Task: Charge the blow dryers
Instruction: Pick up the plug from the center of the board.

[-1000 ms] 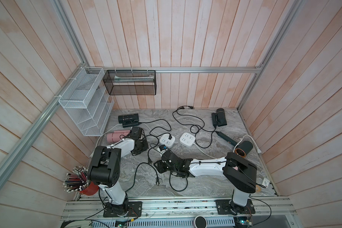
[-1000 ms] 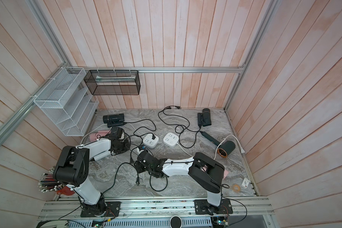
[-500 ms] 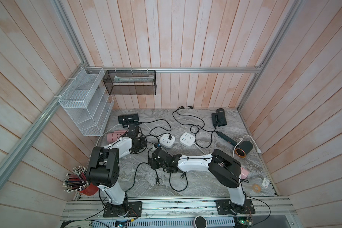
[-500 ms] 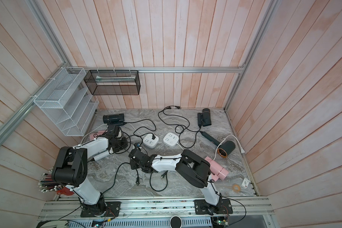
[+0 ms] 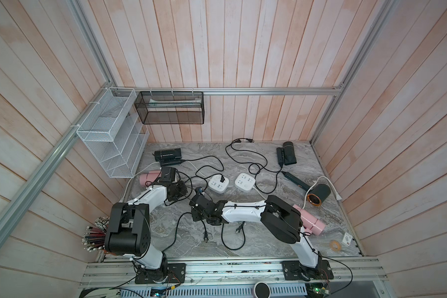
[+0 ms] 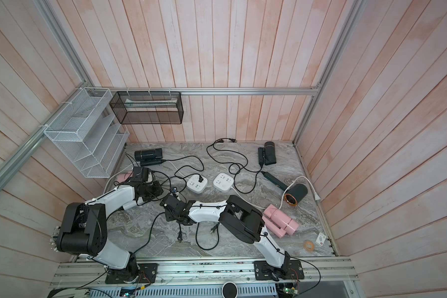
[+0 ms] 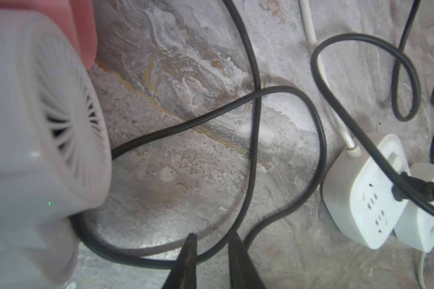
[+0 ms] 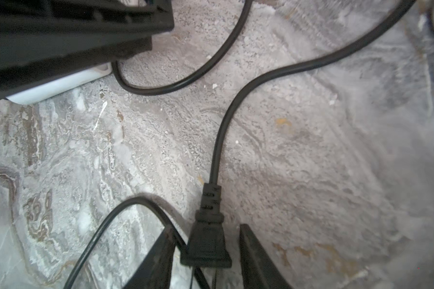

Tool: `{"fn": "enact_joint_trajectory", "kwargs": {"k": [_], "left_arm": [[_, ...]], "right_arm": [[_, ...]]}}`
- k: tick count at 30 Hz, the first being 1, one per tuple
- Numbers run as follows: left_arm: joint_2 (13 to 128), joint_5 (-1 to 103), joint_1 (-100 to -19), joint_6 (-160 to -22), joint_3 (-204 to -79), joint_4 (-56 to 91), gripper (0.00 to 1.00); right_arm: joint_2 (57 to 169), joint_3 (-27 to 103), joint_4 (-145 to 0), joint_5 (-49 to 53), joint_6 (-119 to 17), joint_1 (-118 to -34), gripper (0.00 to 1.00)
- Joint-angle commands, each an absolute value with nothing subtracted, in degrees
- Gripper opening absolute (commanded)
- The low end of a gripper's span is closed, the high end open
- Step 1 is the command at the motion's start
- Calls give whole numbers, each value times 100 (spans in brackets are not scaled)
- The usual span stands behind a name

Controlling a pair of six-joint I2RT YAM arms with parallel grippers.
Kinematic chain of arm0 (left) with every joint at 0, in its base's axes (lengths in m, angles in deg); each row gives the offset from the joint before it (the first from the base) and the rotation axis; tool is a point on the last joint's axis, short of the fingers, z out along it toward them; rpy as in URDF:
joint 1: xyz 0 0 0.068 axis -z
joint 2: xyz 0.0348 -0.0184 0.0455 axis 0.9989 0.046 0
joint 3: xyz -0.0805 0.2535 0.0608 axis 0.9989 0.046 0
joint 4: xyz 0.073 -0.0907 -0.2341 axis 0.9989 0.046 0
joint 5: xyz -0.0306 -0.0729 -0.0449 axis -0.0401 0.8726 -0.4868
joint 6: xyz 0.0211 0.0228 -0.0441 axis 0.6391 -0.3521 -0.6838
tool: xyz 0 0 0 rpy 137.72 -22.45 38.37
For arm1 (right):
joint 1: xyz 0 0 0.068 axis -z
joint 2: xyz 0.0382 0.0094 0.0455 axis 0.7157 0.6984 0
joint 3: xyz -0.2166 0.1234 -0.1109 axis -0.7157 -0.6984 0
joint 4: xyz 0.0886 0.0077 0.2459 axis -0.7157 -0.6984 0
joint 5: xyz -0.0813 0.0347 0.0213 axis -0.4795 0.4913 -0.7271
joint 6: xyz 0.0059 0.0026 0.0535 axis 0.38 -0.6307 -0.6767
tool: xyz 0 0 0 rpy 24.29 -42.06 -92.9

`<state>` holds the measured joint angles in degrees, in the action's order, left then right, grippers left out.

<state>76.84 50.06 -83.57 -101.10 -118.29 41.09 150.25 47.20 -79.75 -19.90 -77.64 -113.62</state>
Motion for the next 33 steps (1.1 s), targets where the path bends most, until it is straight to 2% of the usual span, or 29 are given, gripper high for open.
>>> {"fn": "enact_joint_trajectory", "kwargs": {"k": [1,3,8,12,18,22,29,33], "left_arm": [[7501,5042,-8376,-10149,-11718,3894,27],[7532,5130,-8378,-10092,-11724,3895,32],[7465,5398,-8281,-9885,-11507,3570,51],[7632,5075,-7921,-9641,-11645,3699,55],[8139,4552,-7540,-9556,-11954,3922,55],[8222,4373,-7534,-9766,-11964,3913,48],[8308,4044,-7506,-9806,-12023,4032,46],[8361,3871,-7502,-9866,-12029,3938,41]], "right_arm": [[15238,4800,-8629,-2369,-7783,-11434,40],[15164,4723,-8647,-2514,-7785,-11434,37],[14410,3852,-7812,-2453,-7550,-11334,28],[13688,3063,-7259,-2156,-7331,-11142,27],[13073,2482,-6759,-1675,-7140,-10991,25],[12562,2272,-6533,-1541,-6949,-10960,24],[11810,2296,-6647,-1343,-6683,-10852,24],[11495,2295,-6672,-1264,-6655,-10737,24]]}}
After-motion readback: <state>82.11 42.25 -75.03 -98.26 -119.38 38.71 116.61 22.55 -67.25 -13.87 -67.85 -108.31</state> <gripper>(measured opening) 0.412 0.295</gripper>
